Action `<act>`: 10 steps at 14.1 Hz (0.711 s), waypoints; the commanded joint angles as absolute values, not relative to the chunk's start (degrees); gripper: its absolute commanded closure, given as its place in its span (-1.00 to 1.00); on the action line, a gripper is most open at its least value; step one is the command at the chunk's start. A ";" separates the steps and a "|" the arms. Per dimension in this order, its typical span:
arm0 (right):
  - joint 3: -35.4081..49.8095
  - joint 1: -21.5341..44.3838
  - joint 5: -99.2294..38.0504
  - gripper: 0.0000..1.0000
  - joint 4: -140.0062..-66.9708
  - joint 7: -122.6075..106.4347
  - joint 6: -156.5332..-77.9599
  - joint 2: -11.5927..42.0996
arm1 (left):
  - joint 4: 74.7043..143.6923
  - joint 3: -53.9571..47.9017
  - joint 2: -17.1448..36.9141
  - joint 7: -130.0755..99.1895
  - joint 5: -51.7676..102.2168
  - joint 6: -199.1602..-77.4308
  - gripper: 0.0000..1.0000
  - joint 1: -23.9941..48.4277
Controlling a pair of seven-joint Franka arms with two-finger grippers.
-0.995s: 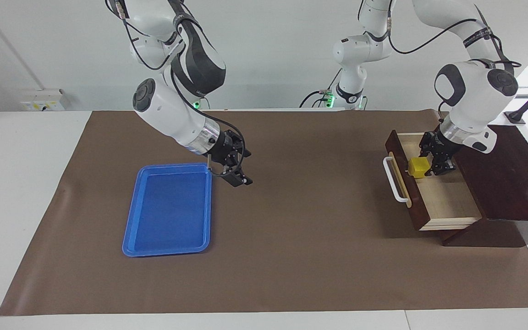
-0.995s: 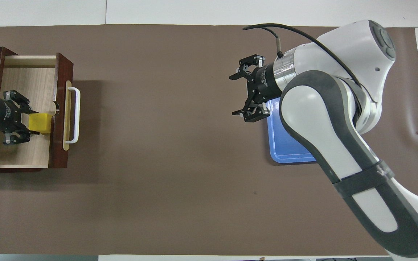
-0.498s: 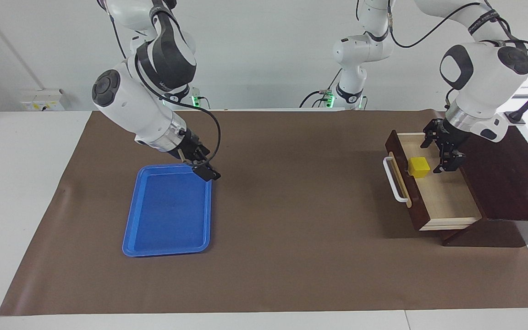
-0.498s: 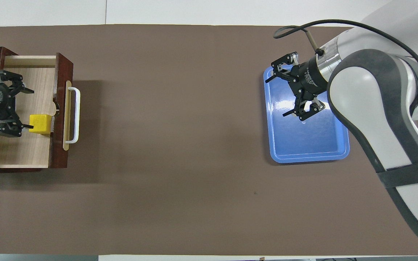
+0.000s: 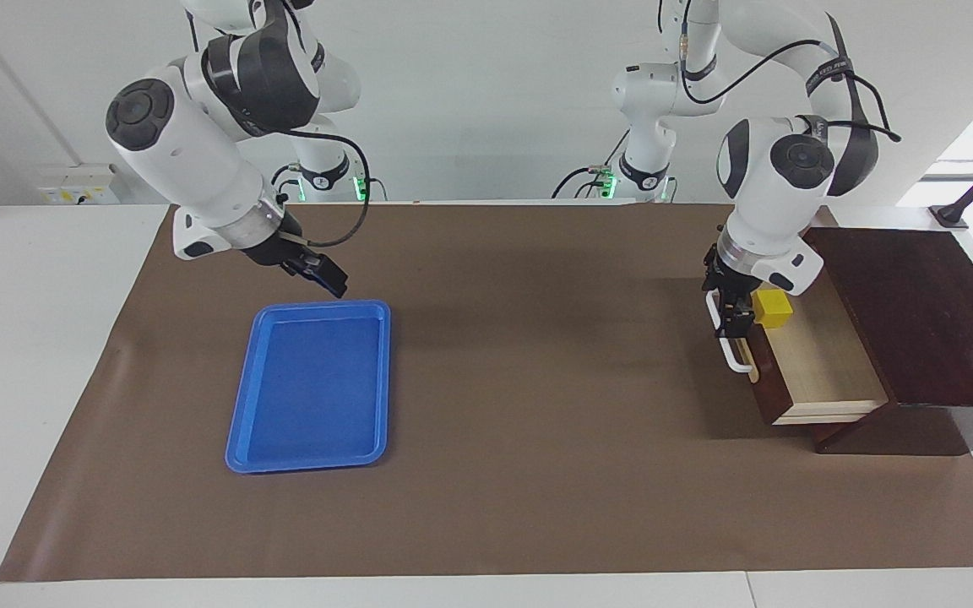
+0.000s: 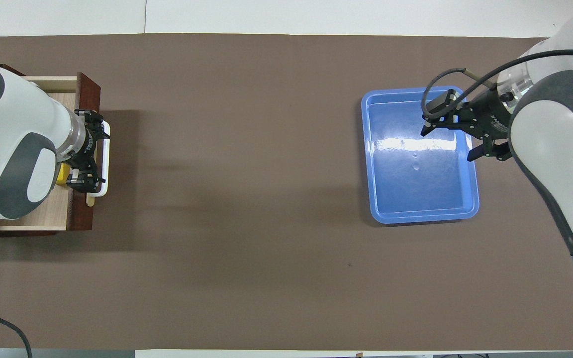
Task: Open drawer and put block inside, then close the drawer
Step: 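Push the drawer closed with the left gripper while the right gripper retracts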
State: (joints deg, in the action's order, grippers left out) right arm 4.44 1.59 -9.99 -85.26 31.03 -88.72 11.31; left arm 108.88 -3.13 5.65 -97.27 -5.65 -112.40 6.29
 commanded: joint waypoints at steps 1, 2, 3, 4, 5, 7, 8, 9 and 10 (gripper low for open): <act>5.10 -1.31 -5.46 -1.00 -86.92 16.48 -87.98 8.53 | 110.39 -3.08 4.39 -95.72 -6.50 -114.69 -1.00 2.56; 5.10 -2.01 -4.14 -1.00 -87.36 11.48 -88.07 7.57 | 110.22 -3.08 4.48 -93.62 -6.59 -114.78 -1.00 1.24; 5.10 -2.98 -3.26 -1.00 -87.62 6.64 -88.07 6.69 | 109.87 -2.90 4.66 -92.21 -6.59 -114.79 -1.00 0.01; 5.10 -3.86 -2.99 -1.00 -87.63 3.37 -88.07 6.16 | 109.52 -2.90 4.83 -91.59 -7.20 -114.87 -1.00 -1.57; 5.10 -4.65 -2.47 -1.00 -87.80 -0.05 -87.98 5.37 | 109.25 -2.90 4.92 -90.80 -8.51 -114.96 -1.00 -2.71; 5.10 -5.88 -1.41 -1.00 -88.68 -6.74 -88.07 3.18 | 109.34 -2.90 4.92 -87.03 -9.05 -115.05 -1.00 -5.43; 5.10 -6.41 -1.06 -1.00 -89.55 -8.51 -88.07 1.68 | 109.34 -2.90 4.92 -85.71 -9.05 -115.22 -1.00 -6.49; 5.10 -6.50 -0.79 -1.00 -90.78 -8.87 -88.07 -0.16 | 109.60 -2.90 4.83 -84.56 -9.05 -116.27 -1.00 -8.07; 5.10 -7.03 -0.79 -1.00 -92.01 -8.88 -87.98 -2.00 | 109.69 -2.99 4.83 -84.20 -9.05 -117.06 -1.00 -9.13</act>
State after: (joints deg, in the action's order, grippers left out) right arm 4.36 -5.74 -2.03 -87.13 -6.89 -87.77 3.28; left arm 109.07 -2.61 5.39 -85.90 -7.87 -115.30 -6.66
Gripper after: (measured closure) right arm 0.000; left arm 0.000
